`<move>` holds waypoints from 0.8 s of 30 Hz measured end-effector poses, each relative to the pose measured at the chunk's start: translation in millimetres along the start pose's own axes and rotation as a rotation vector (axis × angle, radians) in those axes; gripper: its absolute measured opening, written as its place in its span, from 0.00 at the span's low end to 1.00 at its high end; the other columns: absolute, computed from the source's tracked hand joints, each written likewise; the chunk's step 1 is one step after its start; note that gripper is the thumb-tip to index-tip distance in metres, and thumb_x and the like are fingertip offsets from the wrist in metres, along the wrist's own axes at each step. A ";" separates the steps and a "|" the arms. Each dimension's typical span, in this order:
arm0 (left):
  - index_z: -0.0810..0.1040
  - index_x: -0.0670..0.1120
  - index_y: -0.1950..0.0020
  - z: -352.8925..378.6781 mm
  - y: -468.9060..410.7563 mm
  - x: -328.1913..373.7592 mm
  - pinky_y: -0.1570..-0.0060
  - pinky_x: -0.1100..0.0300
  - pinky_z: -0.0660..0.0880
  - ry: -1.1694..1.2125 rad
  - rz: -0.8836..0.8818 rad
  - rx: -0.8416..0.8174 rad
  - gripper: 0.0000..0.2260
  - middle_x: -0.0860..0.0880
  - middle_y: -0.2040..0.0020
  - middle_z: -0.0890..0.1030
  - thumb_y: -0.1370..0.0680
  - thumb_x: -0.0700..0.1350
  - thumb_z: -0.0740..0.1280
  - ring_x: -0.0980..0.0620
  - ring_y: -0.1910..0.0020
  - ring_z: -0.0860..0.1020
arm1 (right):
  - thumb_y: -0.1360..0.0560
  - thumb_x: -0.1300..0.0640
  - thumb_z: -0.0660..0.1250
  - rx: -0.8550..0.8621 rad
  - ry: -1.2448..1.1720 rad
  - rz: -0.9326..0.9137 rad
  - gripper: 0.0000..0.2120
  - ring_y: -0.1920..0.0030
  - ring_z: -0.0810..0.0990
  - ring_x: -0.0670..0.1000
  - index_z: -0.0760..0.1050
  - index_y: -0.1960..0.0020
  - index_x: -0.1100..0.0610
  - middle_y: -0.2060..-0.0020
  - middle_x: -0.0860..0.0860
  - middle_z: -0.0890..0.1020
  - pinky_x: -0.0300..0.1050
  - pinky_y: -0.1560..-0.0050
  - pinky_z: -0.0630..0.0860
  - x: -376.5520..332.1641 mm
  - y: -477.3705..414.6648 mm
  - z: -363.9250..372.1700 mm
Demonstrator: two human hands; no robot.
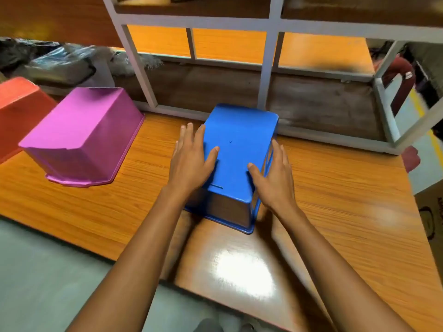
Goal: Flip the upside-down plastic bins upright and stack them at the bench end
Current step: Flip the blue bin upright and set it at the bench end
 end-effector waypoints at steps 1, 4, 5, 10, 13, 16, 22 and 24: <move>0.58 0.44 0.20 4.2 -5.7 -6.7 0.24 0.44 0.57 0.003 -0.046 -0.028 0.30 0.38 0.20 0.56 0.18 0.55 0.61 0.38 0.20 0.53 | 0.26 0.49 0.68 0.000 -0.015 0.035 0.40 0.22 0.57 0.56 0.53 0.21 0.55 0.22 0.54 0.61 0.51 0.26 0.59 6.3 -3.0 5.4; 0.55 0.50 0.20 17.9 -16.0 -25.5 0.35 0.43 0.69 0.003 -0.152 -0.147 0.31 0.39 0.23 0.63 0.19 0.59 0.59 0.36 0.27 0.66 | 0.29 0.41 0.68 -0.054 -0.119 0.209 0.43 0.28 0.69 0.55 0.53 0.21 0.51 0.25 0.51 0.67 0.52 0.31 0.70 20.8 1.9 19.4; 0.54 0.52 0.20 23.2 -17.7 -29.0 0.40 0.43 0.72 -0.016 -0.158 -0.177 0.30 0.40 0.26 0.67 0.19 0.60 0.58 0.35 0.31 0.70 | 0.28 0.41 0.68 -0.049 -0.196 0.250 0.39 0.32 0.74 0.53 0.56 0.22 0.49 0.28 0.49 0.72 0.48 0.36 0.74 26.4 4.2 25.2; 0.56 0.51 0.20 25.7 -20.5 -30.9 0.44 0.46 0.73 -0.060 -0.144 -0.224 0.30 0.39 0.32 0.73 0.18 0.62 0.56 0.36 0.36 0.74 | 0.26 0.44 0.67 -0.043 -0.509 0.339 0.27 0.41 0.81 0.44 0.68 0.28 0.46 0.39 0.42 0.81 0.51 0.38 0.78 26.4 14.7 42.7; 0.56 0.51 0.20 25.1 -15.6 -31.0 0.44 0.46 0.72 -0.036 -0.118 -0.216 0.29 0.39 0.32 0.72 0.18 0.61 0.56 0.35 0.36 0.74 | 0.28 0.41 0.67 -0.024 -0.554 0.359 0.28 0.40 0.81 0.46 0.70 0.30 0.47 0.39 0.42 0.81 0.50 0.39 0.79 22.0 18.1 43.6; 0.58 0.51 0.20 22.5 -12.2 -32.5 0.39 0.46 0.70 0.035 -0.119 -0.222 0.29 0.40 0.31 0.72 0.18 0.61 0.56 0.36 0.34 0.72 | 0.24 0.36 0.63 0.016 -0.502 0.375 0.25 0.38 0.77 0.42 0.70 0.31 0.47 0.38 0.37 0.77 0.41 0.40 0.76 10.8 20.8 32.4; 0.66 0.48 0.23 31.3 -1.0 -37.0 0.37 0.55 0.69 0.522 -0.223 -0.230 0.24 0.47 0.27 0.73 0.17 0.57 0.59 0.45 0.30 0.72 | 0.22 0.39 0.55 0.216 -0.033 0.189 0.26 0.35 0.76 0.58 0.75 0.32 0.52 0.35 0.52 0.80 0.56 0.33 0.70 -37.9 16.5 -29.8; 0.67 0.45 0.25 47.4 9.7 -40.1 0.42 0.60 0.68 0.774 -0.315 -0.266 0.22 0.47 0.30 0.75 0.17 0.54 0.60 0.48 0.33 0.74 | 0.22 0.44 0.59 0.228 0.198 0.067 0.22 0.38 0.77 0.60 0.77 0.33 0.51 0.38 0.51 0.82 0.56 0.38 0.74 -61.6 15.2 -46.8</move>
Point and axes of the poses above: each hand's wrist, its own y-axis away from the middle knuckle, its own z-axis out of the palm, x = y × z, the point moved 7 cm from there along -y, towards the middle knuckle
